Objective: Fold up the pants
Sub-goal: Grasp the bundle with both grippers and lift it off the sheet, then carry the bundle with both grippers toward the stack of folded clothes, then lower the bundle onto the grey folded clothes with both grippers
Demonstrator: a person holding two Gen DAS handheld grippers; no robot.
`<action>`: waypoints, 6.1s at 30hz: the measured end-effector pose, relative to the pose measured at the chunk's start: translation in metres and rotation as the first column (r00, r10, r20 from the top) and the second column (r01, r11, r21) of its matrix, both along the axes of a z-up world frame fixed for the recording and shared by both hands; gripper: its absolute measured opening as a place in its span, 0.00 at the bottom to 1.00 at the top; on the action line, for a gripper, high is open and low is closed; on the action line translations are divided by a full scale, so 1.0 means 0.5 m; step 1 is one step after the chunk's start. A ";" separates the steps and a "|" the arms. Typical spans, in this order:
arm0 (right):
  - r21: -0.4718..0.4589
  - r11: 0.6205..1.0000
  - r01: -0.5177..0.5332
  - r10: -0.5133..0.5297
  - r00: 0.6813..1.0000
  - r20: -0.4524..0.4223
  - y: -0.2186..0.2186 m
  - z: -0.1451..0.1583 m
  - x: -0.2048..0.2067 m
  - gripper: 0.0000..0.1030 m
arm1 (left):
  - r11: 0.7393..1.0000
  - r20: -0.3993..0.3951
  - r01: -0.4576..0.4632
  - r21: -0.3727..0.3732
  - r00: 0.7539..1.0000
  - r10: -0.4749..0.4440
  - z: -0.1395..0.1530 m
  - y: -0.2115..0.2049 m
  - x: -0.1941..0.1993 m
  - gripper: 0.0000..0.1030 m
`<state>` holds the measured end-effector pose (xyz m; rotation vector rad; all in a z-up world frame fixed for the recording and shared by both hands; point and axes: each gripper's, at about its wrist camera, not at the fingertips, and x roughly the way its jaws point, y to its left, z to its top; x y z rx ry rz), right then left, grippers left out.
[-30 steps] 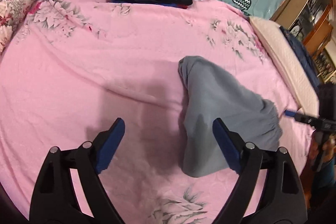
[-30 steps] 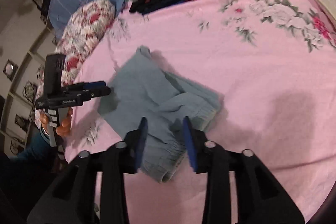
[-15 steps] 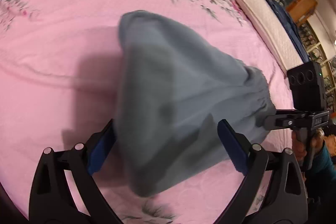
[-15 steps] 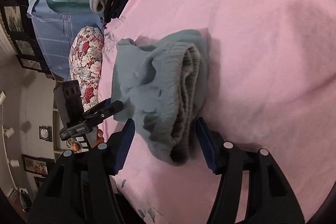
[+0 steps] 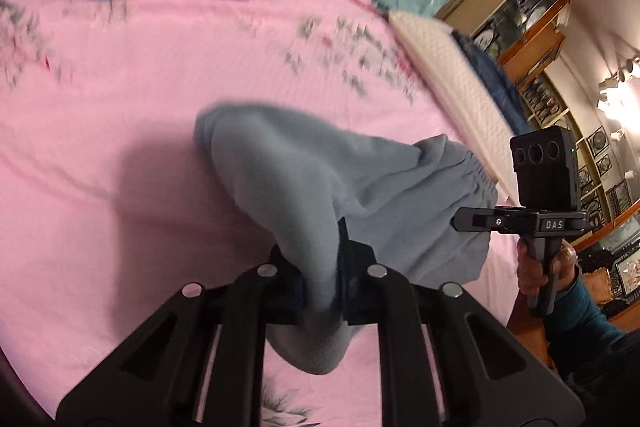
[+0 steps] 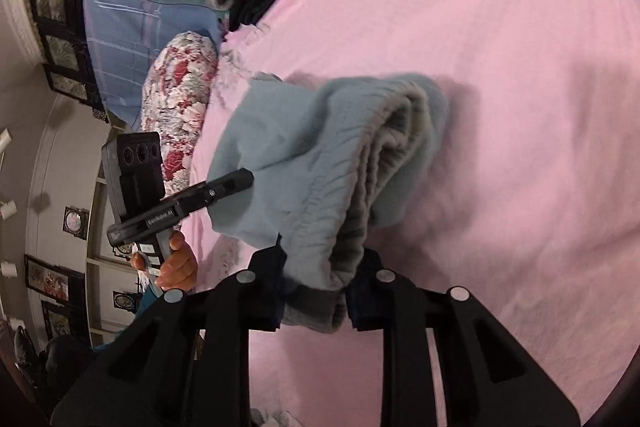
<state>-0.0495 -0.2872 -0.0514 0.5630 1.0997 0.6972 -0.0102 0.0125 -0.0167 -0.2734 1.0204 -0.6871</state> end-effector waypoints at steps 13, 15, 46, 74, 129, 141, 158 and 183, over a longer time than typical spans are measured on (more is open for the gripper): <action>-0.132 0.991 -0.014 0.086 0.827 0.556 0.157 0.508 0.371 0.21 | 0.948 0.412 -0.319 0.018 0.866 0.283 0.463 0.122 0.405 0.13; -0.105 0.994 0.021 0.047 0.793 0.607 0.187 0.556 0.443 0.21 | 0.937 0.394 -0.348 0.014 0.864 0.315 0.446 0.141 0.486 0.13; 0.735 0.641 0.221 -0.076 0.971 -0.226 0.381 -0.048 0.562 0.83 | 0.916 0.304 -0.396 -0.070 0.866 0.397 0.375 0.221 0.500 0.12; 0.656 0.735 0.171 -0.273 0.960 0.056 0.207 0.172 0.570 0.16 | 0.886 0.336 -0.419 -0.199 0.820 0.463 0.487 0.278 0.411 0.12; -0.207 0.925 0.317 -0.195 0.868 0.457 0.264 0.383 0.784 0.15 | 0.884 0.043 -0.463 -0.066 0.884 0.466 0.272 0.182 0.641 0.37; -0.050 0.955 0.291 -0.184 0.718 0.672 0.239 0.513 0.636 0.06 | 0.899 0.197 -0.439 0.002 0.881 0.430 0.324 0.202 0.592 0.43; 0.218 0.879 0.424 -0.477 0.802 0.360 -0.004 0.257 0.612 0.75 | 0.916 0.110 -0.400 0.018 0.912 0.396 0.268 0.174 0.623 0.85; -0.120 0.971 0.207 -0.113 0.838 0.534 0.172 0.391 0.669 0.32 | 0.889 0.262 -0.445 0.106 0.875 0.407 0.307 0.140 0.589 0.25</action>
